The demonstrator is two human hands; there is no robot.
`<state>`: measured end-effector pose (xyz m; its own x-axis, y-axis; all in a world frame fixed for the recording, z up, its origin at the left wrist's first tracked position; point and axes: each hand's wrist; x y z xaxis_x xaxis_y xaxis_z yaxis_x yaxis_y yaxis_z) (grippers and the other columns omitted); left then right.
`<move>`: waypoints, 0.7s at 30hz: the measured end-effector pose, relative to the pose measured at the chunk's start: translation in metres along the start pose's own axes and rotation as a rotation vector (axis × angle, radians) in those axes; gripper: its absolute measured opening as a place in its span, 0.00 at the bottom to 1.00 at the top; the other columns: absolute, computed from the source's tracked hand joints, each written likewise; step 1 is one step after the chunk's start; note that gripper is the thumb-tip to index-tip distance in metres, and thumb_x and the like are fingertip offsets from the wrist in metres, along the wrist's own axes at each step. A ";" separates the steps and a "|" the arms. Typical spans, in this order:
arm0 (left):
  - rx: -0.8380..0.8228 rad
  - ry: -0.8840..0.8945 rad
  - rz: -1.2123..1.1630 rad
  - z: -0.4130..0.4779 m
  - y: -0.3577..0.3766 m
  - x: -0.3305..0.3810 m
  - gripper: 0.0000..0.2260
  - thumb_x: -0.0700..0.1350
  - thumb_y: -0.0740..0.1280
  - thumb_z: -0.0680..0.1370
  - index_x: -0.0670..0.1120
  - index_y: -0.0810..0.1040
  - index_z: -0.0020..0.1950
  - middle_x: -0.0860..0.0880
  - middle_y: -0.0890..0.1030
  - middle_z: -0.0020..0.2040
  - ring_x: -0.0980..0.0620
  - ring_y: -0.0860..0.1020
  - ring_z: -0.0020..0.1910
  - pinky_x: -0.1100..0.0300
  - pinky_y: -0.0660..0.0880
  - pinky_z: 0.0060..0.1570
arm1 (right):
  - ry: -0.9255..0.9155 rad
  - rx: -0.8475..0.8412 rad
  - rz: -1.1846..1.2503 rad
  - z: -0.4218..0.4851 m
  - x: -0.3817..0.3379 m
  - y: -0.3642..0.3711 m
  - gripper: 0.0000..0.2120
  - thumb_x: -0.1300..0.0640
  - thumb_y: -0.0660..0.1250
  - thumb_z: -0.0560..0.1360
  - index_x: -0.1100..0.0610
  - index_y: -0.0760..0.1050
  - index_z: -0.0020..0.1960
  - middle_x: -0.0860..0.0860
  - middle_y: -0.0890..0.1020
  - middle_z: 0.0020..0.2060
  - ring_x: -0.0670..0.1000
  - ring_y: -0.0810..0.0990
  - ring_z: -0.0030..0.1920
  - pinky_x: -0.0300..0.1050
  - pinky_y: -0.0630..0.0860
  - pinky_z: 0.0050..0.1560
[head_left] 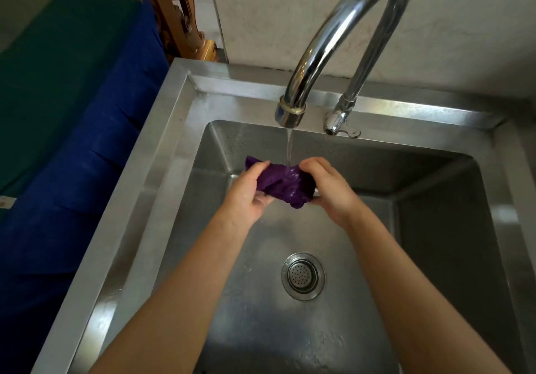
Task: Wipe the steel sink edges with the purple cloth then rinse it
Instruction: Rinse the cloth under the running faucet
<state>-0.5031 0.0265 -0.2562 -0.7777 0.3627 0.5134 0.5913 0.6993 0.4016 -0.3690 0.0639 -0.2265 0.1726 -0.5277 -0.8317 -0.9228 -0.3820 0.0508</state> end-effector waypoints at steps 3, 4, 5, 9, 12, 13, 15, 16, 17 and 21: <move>-0.058 0.053 -0.007 -0.005 0.007 -0.008 0.03 0.37 0.66 0.74 0.43 0.75 0.40 0.47 0.80 0.32 0.50 0.79 0.35 0.55 0.78 0.41 | 0.069 -0.004 0.082 0.003 0.011 0.004 0.18 0.42 0.64 0.74 0.52 0.71 0.58 0.52 0.80 0.49 0.54 0.82 0.50 0.57 0.80 0.49; -0.073 0.068 -0.023 -0.007 0.008 -0.008 0.04 0.37 0.66 0.73 0.43 0.75 0.39 0.48 0.80 0.31 0.50 0.79 0.35 0.56 0.77 0.43 | 0.081 -0.056 0.104 0.003 0.011 0.003 0.19 0.42 0.66 0.73 0.51 0.71 0.59 0.54 0.80 0.52 0.56 0.82 0.51 0.59 0.80 0.49; -0.073 0.086 -0.035 -0.008 0.009 -0.007 0.05 0.37 0.67 0.73 0.43 0.75 0.38 0.48 0.80 0.31 0.50 0.78 0.35 0.56 0.76 0.43 | 0.091 -0.113 0.105 0.002 0.010 0.001 0.20 0.44 0.67 0.72 0.51 0.71 0.60 0.55 0.79 0.54 0.57 0.83 0.51 0.59 0.81 0.47; -0.055 0.266 0.050 -0.004 0.008 -0.002 0.05 0.38 0.66 0.74 0.45 0.74 0.39 0.48 0.79 0.34 0.50 0.77 0.36 0.57 0.76 0.42 | 0.036 -0.283 -0.267 -0.010 0.002 -0.001 0.18 0.52 0.69 0.73 0.56 0.73 0.61 0.56 0.81 0.50 0.53 0.82 0.45 0.43 0.81 0.39; -0.015 0.428 0.328 -0.001 0.005 -0.007 0.12 0.34 0.61 0.77 0.51 0.76 0.43 0.48 0.80 0.44 0.50 0.78 0.42 0.57 0.76 0.44 | -0.285 -0.131 -0.576 -0.014 -0.005 0.001 0.18 0.59 0.71 0.71 0.55 0.74 0.60 0.47 0.78 0.48 0.48 0.78 0.49 0.39 0.75 0.50; -0.003 0.426 0.410 -0.003 0.007 -0.008 0.15 0.35 0.60 0.77 0.55 0.77 0.44 0.49 0.80 0.45 0.52 0.79 0.42 0.57 0.77 0.43 | -0.390 -0.062 -0.636 -0.015 -0.006 0.002 0.20 0.62 0.71 0.70 0.54 0.74 0.62 0.46 0.77 0.49 0.47 0.76 0.51 0.36 0.72 0.53; -0.006 0.369 0.480 -0.005 0.012 -0.010 0.14 0.38 0.59 0.78 0.56 0.78 0.45 0.50 0.81 0.44 0.52 0.79 0.41 0.57 0.78 0.36 | -0.527 0.008 -0.672 -0.018 -0.008 0.006 0.24 0.64 0.69 0.70 0.54 0.71 0.64 0.48 0.75 0.52 0.45 0.73 0.52 0.29 0.66 0.52; -0.004 0.326 0.501 -0.005 0.013 -0.010 0.11 0.41 0.59 0.79 0.54 0.78 0.44 0.50 0.81 0.42 0.51 0.80 0.41 0.59 0.77 0.32 | -0.567 0.019 -0.671 -0.019 -0.006 0.009 0.24 0.65 0.68 0.70 0.55 0.70 0.65 0.51 0.74 0.53 0.45 0.72 0.52 0.25 0.64 0.52; -0.001 0.276 0.512 -0.007 0.015 -0.009 0.09 0.46 0.60 0.79 0.53 0.78 0.42 0.50 0.81 0.39 0.51 0.80 0.39 0.60 0.76 0.28 | -0.600 0.028 -0.662 -0.019 -0.004 0.013 0.23 0.64 0.68 0.71 0.55 0.70 0.65 0.53 0.74 0.55 0.46 0.72 0.52 0.22 0.63 0.53; -0.016 0.199 0.454 -0.007 0.018 -0.015 0.18 0.56 0.56 0.79 0.51 0.76 0.35 0.54 0.79 0.26 0.54 0.77 0.30 0.62 0.72 0.30 | -0.651 0.162 -0.563 -0.011 0.004 0.026 0.14 0.56 0.71 0.71 0.58 0.74 0.55 0.54 0.77 0.51 0.49 0.75 0.50 0.31 0.69 0.53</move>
<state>-0.4791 0.0287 -0.2515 -0.3859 0.5029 0.7735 0.8653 0.4880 0.1144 -0.3887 0.0437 -0.2220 0.4319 0.2637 -0.8625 -0.8057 -0.3169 -0.5004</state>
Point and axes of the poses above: each hand's wrist, its own z-axis towards the middle knuckle, its own y-axis out of the palm, x = y × z
